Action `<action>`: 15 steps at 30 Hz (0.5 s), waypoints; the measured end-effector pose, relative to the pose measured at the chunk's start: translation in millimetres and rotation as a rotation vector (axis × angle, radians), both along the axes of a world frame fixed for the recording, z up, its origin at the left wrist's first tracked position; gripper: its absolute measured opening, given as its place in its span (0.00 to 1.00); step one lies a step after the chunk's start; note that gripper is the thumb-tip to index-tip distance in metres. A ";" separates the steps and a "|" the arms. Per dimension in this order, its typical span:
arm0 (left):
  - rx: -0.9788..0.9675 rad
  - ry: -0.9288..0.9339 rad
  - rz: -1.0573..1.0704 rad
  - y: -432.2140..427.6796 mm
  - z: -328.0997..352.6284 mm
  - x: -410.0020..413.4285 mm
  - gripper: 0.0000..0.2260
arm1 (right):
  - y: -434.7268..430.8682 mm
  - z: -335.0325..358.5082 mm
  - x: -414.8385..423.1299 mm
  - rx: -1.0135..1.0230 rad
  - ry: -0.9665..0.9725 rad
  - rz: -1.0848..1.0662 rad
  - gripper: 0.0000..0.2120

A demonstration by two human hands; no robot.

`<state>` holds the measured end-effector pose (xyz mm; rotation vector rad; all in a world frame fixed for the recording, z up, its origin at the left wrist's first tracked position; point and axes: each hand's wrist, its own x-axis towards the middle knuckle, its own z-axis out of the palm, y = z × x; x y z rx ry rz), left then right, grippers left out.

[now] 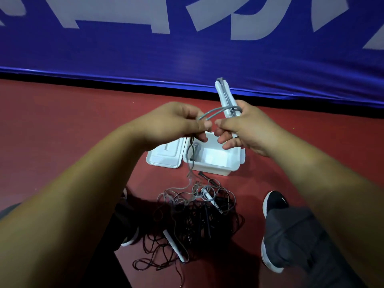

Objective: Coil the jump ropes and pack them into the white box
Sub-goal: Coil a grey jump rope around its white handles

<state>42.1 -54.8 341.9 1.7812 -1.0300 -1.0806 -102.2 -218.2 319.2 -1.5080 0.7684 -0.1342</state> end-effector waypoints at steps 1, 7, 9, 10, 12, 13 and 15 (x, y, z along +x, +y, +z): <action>-0.010 0.052 0.014 -0.4 -0.1 -0.6 0.08 | 0.5 -0.1 -0.2 -0.027 0.003 0.023 0.17; -0.051 0.153 0.066 -4.0 4.1 -7.2 0.15 | 1.8 -2.5 -1.2 -0.122 0.018 0.099 0.15; -0.065 0.211 0.050 -5.2 3.0 -9.8 0.13 | 3.0 -3.4 -2.2 -0.158 0.026 0.133 0.13; -0.075 0.225 0.038 -6.1 0.9 -10.6 0.13 | 3.4 -4.1 -2.5 -0.174 0.032 0.149 0.12; -0.089 0.236 -0.011 -8.1 -3.2 -11.5 0.13 | 2.8 -4.2 -3.0 -0.191 0.050 0.164 0.10; -0.086 0.231 -0.038 -8.5 -4.0 -11.9 0.13 | 1.6 -4.1 -3.3 -0.192 0.059 0.163 0.09; -0.049 0.163 -0.054 -9.6 -3.9 -11.1 0.15 | -2.2 -4.2 -4.0 -0.186 0.073 0.153 0.11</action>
